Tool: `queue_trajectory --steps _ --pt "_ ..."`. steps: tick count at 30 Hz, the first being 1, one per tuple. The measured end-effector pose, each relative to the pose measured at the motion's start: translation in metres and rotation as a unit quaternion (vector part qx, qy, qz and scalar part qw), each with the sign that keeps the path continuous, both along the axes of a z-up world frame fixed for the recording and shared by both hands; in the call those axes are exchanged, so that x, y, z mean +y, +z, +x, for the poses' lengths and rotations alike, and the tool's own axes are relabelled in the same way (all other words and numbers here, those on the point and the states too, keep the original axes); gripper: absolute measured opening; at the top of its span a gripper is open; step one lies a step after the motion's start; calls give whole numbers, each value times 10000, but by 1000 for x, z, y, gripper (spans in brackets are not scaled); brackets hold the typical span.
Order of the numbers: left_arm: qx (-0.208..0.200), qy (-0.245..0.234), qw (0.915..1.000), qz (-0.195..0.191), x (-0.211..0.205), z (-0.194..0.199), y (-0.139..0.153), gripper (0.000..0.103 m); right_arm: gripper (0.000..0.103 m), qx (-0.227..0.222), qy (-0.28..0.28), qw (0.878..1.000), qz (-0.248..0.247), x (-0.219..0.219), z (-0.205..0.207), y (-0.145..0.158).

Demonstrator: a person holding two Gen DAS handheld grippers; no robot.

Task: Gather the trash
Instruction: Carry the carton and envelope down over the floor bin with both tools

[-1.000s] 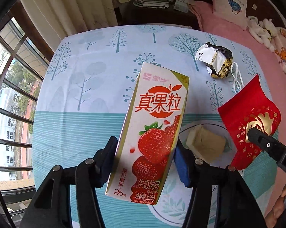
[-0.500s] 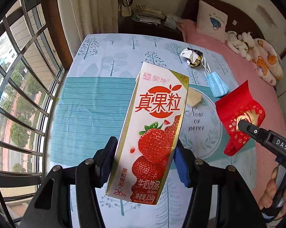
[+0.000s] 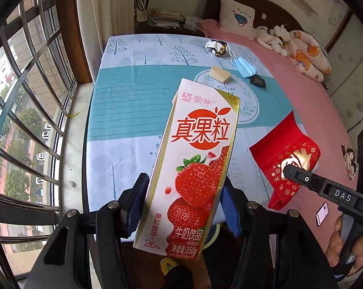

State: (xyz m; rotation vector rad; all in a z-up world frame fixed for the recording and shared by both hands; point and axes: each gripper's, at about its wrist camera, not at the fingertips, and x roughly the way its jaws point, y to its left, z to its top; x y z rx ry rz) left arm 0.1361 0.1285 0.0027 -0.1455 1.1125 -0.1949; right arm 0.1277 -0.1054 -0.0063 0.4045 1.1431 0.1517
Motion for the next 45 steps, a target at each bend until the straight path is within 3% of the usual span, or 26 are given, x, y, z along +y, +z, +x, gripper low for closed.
queue_trajectory --steps 12,21,26,34,45 --pt "418 -171 9990 9 -4 -68 -30 56 24 620 479 9967 -211 9 -60 -23" --pt "1002 -66 9949 -42 -43 -106 -82 56 24 963 1029 9889 -461 -2 -87 -58" --pt "1375 -8 9905 -12 -75 -127 -127 56 24 1364 1245 9814 -528 -12 -110 -106" --pt "1982 0 9800 167 -124 -150 -222 56 24 1889 1507 9678 -712 -22 -138 -199" --pt "2391 -18 9707 259 -154 -136 -356 56 24 2250 1304 9601 -1031 -31 -133 -335"
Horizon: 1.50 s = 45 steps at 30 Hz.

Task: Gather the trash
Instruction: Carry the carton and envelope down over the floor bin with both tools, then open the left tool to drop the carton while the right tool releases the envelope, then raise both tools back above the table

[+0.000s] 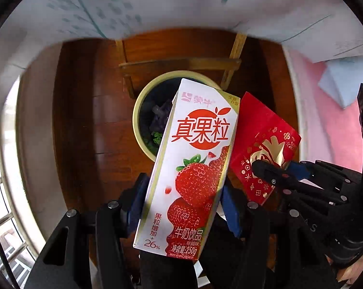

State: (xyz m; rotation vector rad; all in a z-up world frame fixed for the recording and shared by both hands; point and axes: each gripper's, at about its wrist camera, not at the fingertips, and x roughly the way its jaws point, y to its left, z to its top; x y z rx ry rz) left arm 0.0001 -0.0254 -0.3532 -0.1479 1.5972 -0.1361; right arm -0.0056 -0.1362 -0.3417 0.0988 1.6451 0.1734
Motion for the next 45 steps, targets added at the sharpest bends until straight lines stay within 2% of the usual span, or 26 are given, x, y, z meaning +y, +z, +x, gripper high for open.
queue_trajectory --steps 7,10,15,18,20,22,25,31,32,33,35,45 --pt "24 15 9999 101 2 22 -59 56 25 128 -331 9994 -44 -12 10 -58" --pt "-46 37 9999 99 9 30 -71 56 25 94 -414 9991 -49 -13 13 -72" --pt "-76 205 9997 -47 14 40 -91 56 32 120 -634 9978 157 -17 20 -86" --pt "-27 259 9996 55 16 46 -94 65 38 158 -774 9967 203 -20 24 -91" --pt "-35 310 9994 126 18 48 -96 76 43 115 -837 9963 157 -23 24 -90" --pt "-61 362 9992 146 22 45 -93 83 44 103 -869 9960 173 -24 24 -92" --pt "-121 355 9989 267 25 44 -90 86 44 77 -842 9963 173 -26 21 -89" --pt "-300 404 9980 394 29 38 -68 86 44 -21 -865 9960 232 -25 22 -78" --pt "-325 416 9978 396 30 37 -64 86 48 -51 -881 9957 265 -25 23 -77" --pt "-357 427 9976 403 31 36 -60 86 57 -82 -881 9957 273 -25 24 -74" --pt "-412 461 9972 425 33 35 -52 87 60 -183 -856 9959 239 -23 26 -67" --pt "-661 560 9951 482 44 34 3 87 60 -359 -767 9960 298 -21 22 -23"
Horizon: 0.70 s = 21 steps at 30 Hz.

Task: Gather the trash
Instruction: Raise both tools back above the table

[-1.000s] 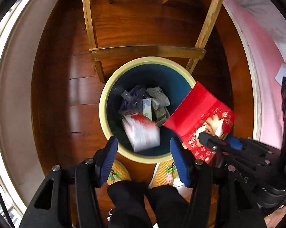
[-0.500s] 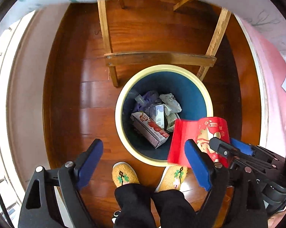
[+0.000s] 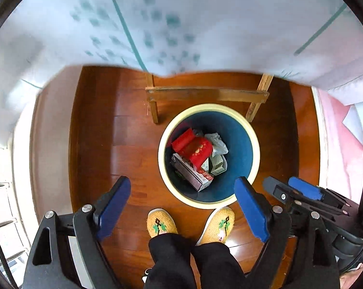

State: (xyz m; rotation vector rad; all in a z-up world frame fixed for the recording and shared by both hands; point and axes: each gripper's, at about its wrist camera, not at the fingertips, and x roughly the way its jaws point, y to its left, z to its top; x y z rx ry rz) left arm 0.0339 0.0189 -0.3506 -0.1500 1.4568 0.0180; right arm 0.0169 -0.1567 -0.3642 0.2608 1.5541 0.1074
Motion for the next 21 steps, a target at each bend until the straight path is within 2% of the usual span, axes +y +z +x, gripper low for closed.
queue_trajectory --steps 5,13,21 --pt "-179 -25 9998 0 5 2 48 87 60 -165 -65 9998 45 -1 -5 46" --pt "-711 -235 9971 -116 6 3 153 87 60 -696 -297 9970 141 -5 -12 147" --pt "-1503 -687 9860 -220 4 9 267 87 60 -1184 -479 9917 126 -7 -16 241"
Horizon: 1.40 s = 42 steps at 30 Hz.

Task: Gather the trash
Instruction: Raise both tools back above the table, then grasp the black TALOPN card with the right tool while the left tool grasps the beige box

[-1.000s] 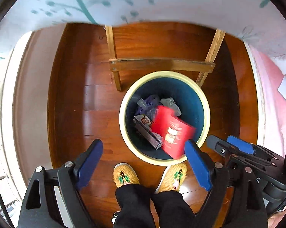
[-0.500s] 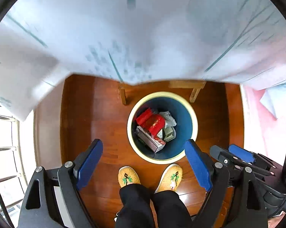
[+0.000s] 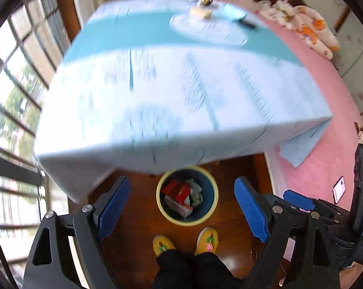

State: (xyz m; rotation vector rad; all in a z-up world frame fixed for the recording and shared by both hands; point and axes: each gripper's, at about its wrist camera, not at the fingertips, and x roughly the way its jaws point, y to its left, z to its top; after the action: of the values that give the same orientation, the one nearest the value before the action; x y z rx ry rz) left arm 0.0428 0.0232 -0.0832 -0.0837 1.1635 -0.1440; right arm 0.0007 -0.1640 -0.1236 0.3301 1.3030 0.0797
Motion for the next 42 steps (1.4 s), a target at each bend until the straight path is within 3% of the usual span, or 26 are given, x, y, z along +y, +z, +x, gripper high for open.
queue_trajectory --steps 5,14,24,30,42 --pt "-508 -292 9983 37 1 7 51 87 60 -328 -126 9994 -21 1 2 48" --pt "-863 -672 9940 -21 4 36 95 87 60 -1066 -465 9929 -235 -2 28 108" --pt "-1056 -761 9915 75 5 97 121 87 60 -1333 -535 9893 -267 -3 70 135" --pt "-933 -530 9942 -12 -3 157 116 87 60 -1319 -405 9902 -221 -23 128 134" --pt "-183 360 9989 247 -47 310 57 87 56 -710 -201 9972 106 -111 314 86"
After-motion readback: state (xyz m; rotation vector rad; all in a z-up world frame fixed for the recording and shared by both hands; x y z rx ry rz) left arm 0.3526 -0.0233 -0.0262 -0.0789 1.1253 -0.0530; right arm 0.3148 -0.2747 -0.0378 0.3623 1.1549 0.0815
